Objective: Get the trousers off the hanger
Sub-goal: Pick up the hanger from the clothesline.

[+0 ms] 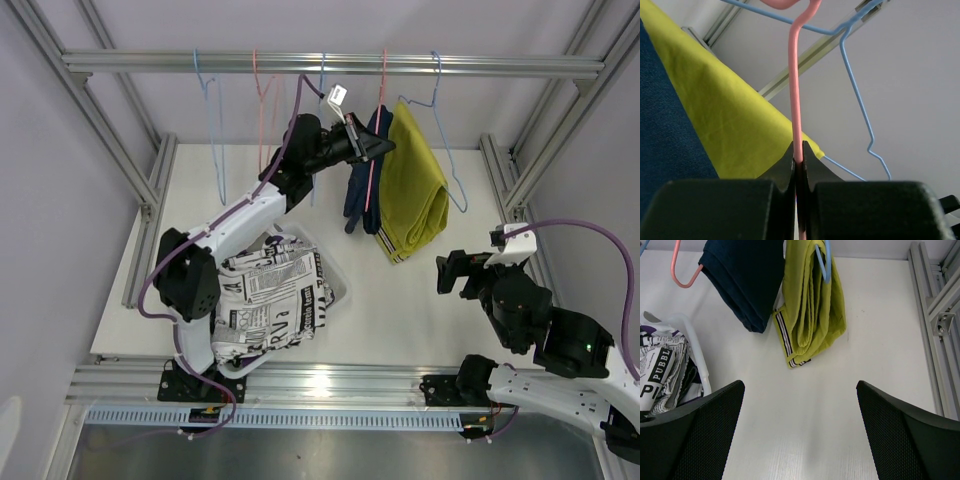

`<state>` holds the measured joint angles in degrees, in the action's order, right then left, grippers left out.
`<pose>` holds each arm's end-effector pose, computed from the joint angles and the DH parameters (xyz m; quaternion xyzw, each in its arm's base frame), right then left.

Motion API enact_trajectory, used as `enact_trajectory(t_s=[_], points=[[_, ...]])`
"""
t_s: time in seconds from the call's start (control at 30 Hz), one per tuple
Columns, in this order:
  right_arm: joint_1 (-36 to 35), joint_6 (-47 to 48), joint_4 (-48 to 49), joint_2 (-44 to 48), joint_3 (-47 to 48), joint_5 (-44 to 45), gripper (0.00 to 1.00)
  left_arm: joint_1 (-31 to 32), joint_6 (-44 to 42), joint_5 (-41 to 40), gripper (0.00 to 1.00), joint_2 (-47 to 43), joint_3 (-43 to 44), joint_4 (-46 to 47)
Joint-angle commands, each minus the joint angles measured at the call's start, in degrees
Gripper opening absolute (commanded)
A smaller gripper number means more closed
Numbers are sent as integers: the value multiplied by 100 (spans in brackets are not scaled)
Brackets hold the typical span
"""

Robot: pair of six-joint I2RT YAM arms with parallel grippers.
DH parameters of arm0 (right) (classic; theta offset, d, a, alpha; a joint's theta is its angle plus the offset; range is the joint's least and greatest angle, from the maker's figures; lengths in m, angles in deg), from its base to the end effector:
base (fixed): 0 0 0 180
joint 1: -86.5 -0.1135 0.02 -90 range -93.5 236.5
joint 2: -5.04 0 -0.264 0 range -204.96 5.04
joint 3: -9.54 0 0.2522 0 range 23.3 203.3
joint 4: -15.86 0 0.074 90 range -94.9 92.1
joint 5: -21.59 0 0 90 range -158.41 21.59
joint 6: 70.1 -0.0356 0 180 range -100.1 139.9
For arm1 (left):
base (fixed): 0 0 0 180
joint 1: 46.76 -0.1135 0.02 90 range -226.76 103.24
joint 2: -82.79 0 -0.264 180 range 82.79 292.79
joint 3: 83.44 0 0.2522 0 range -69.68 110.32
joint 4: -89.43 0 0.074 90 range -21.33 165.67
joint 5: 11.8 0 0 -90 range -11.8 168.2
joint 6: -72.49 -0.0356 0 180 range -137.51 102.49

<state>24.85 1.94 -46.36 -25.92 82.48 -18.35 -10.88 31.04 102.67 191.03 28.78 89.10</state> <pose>0.0582 0.0504 0.3845 -0.0520 0.7800 0.0651 0.6203 0.3644 -0.2818 0.3885 0.0798 0.6817 -0.5863 0.4304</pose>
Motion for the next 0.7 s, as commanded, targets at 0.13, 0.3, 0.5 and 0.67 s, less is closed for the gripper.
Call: enact_trajectory(t_s=[0.13, 0.3, 0.5, 0.67], points=[[12, -85, 197, 37, 6, -40, 98, 104, 93, 427, 1, -436, 499, 880], [4, -173, 162, 90, 6, -137, 97, 112, 119, 357, 1, -655, 640, 881], [4, -305, 83, 265, -11, -234, 95, 112, -4, 287, 0, -937, 746, 591], [12, -261, 83, 310, -3, -295, 94, 121, 22, 348, 0, -1357, 465, 556]])
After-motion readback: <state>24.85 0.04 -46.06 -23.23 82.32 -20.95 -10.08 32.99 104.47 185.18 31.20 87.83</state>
